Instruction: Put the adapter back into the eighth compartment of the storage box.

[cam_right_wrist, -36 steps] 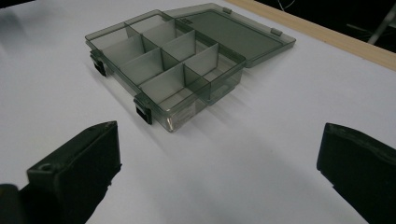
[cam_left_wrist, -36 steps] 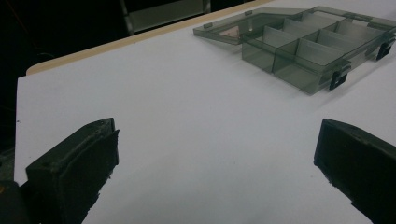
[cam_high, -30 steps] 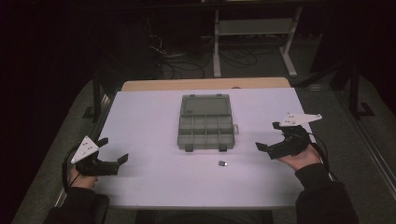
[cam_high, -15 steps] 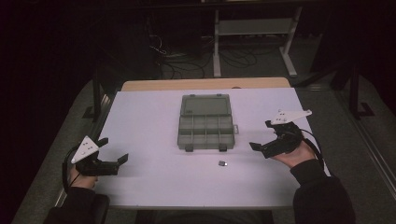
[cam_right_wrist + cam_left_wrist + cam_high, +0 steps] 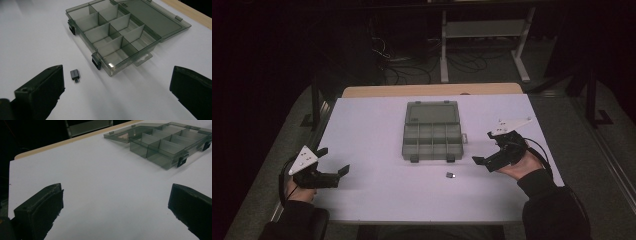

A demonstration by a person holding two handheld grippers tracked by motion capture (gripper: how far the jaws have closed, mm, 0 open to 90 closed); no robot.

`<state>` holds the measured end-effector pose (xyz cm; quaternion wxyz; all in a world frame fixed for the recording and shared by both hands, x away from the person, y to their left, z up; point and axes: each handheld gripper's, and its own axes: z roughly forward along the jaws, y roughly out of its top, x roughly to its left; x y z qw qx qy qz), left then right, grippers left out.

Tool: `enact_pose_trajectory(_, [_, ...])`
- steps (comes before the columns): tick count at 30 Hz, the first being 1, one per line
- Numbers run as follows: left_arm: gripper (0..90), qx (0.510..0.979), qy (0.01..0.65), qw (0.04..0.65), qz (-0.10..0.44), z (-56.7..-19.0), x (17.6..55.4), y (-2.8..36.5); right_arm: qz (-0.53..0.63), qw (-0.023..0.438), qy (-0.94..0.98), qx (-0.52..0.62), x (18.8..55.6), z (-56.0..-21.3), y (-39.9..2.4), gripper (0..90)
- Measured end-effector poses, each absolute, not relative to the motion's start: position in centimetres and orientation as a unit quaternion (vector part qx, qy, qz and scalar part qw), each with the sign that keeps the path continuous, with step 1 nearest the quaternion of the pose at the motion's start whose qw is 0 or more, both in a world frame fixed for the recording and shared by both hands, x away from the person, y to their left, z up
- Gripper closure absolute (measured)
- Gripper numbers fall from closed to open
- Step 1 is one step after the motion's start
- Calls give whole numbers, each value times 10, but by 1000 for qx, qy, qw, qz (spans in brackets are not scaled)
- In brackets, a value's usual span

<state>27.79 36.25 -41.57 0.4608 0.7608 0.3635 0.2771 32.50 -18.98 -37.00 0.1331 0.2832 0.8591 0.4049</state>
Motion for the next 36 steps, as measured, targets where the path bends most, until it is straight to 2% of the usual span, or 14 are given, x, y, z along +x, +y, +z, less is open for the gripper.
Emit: enact_pose_trajectory(36, [0, 762, 363, 460, 276, -416, 278, 362, 370, 97, 894, 233, 328, -385, -144, 0])
